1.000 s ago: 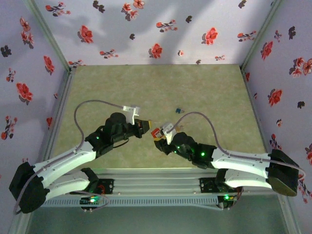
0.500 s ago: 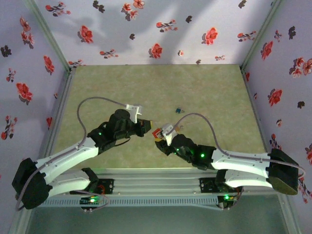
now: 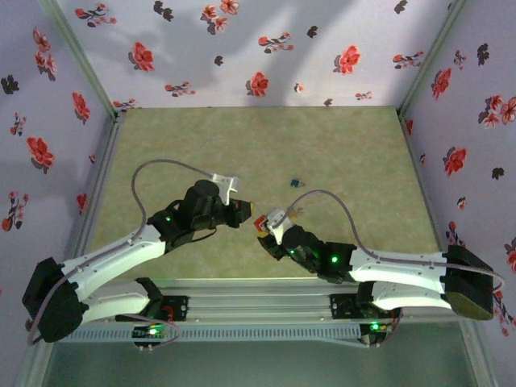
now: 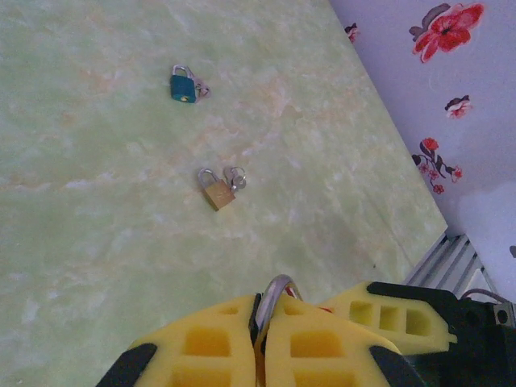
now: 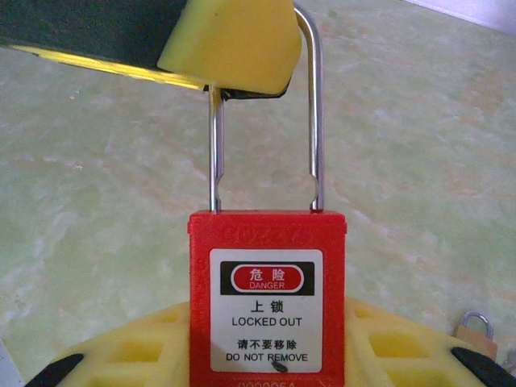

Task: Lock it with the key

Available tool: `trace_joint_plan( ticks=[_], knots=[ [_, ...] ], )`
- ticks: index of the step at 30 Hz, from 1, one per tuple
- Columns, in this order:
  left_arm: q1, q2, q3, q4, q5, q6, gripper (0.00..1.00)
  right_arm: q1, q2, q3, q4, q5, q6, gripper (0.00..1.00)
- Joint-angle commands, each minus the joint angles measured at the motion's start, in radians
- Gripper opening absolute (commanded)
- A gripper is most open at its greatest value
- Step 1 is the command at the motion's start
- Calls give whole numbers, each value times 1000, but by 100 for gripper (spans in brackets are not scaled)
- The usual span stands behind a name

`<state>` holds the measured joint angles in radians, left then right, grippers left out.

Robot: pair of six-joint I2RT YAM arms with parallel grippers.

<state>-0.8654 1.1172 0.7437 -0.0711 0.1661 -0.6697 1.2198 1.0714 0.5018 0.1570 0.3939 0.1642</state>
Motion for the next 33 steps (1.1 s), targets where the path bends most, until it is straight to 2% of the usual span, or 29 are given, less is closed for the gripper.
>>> trace_joint_plan(
  ticks=[1,7,11,21,29,33],
  knots=[
    [-57,17,-28,-227,131,73,3,-1,-34,89,253,96,-20,0],
    [-60,-26,-40,-217,134,79,11,-2,-31,90,251,70,-18,0],
    [-60,-39,-38,-214,134,82,22,-1,-24,89,245,53,-16,0],
    [-58,-86,-39,-221,106,77,40,9,-25,83,236,53,-17,0],
    [-41,-217,4,-286,70,64,66,9,-36,67,217,64,-20,0],
    [-22,-259,49,-357,25,63,71,9,-41,61,206,63,-19,0]
  ],
)
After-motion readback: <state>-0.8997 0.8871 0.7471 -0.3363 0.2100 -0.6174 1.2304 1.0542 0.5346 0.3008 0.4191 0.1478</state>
